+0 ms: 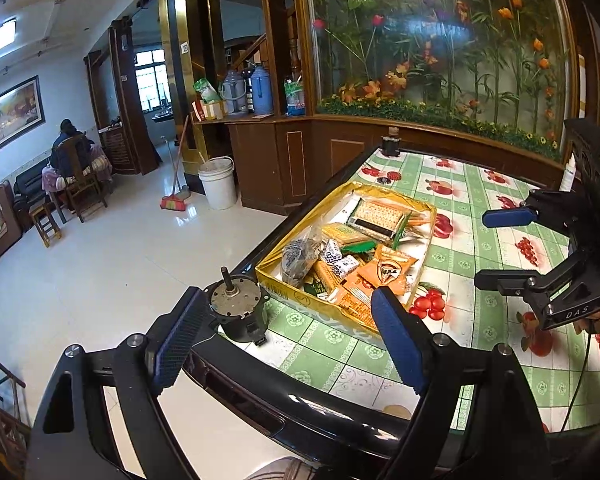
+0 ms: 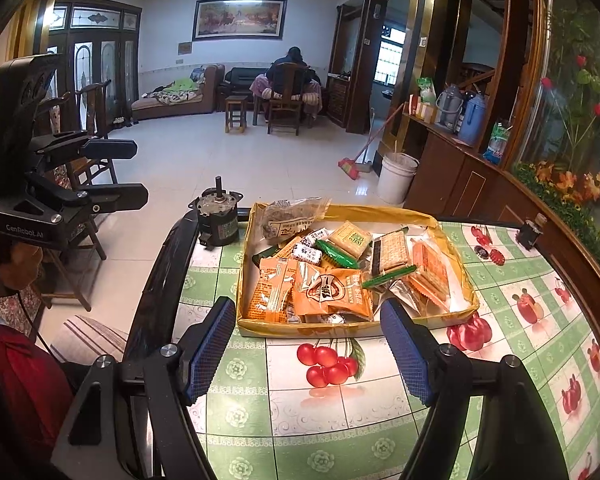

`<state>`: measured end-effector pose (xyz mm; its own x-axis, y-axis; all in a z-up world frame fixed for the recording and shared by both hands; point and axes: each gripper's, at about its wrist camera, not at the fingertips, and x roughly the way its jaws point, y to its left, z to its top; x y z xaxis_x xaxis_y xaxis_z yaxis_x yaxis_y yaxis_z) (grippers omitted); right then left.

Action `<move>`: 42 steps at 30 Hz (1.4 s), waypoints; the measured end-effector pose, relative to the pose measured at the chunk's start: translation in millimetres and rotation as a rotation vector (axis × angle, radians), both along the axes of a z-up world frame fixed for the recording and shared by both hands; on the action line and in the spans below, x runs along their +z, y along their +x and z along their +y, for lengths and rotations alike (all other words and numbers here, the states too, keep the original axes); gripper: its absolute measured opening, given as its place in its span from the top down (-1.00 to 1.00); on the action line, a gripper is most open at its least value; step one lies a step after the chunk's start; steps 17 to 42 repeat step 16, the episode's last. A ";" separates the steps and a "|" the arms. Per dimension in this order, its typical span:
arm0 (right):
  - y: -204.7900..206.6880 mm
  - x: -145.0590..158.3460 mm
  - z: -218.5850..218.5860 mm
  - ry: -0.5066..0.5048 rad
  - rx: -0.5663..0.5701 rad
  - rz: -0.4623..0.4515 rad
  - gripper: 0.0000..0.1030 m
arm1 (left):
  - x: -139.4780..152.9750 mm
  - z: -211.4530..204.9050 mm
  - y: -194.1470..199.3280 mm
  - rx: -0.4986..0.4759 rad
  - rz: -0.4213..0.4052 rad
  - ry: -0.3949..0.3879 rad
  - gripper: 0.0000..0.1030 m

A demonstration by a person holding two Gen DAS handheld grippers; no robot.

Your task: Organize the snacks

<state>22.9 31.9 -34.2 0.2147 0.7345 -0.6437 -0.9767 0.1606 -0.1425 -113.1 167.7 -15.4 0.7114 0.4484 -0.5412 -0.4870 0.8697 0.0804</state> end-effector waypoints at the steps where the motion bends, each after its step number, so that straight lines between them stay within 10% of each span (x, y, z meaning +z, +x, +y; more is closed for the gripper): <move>1: 0.3 -0.1 0.4 0.000 0.002 -0.001 -0.48 | 0.5 0.4 -1.2 0.006 -0.005 0.004 -0.65; 42: 7.9 -6.8 8.8 -0.028 0.021 0.006 -0.48 | 1.8 -6.5 -1.3 0.011 0.008 0.068 -0.65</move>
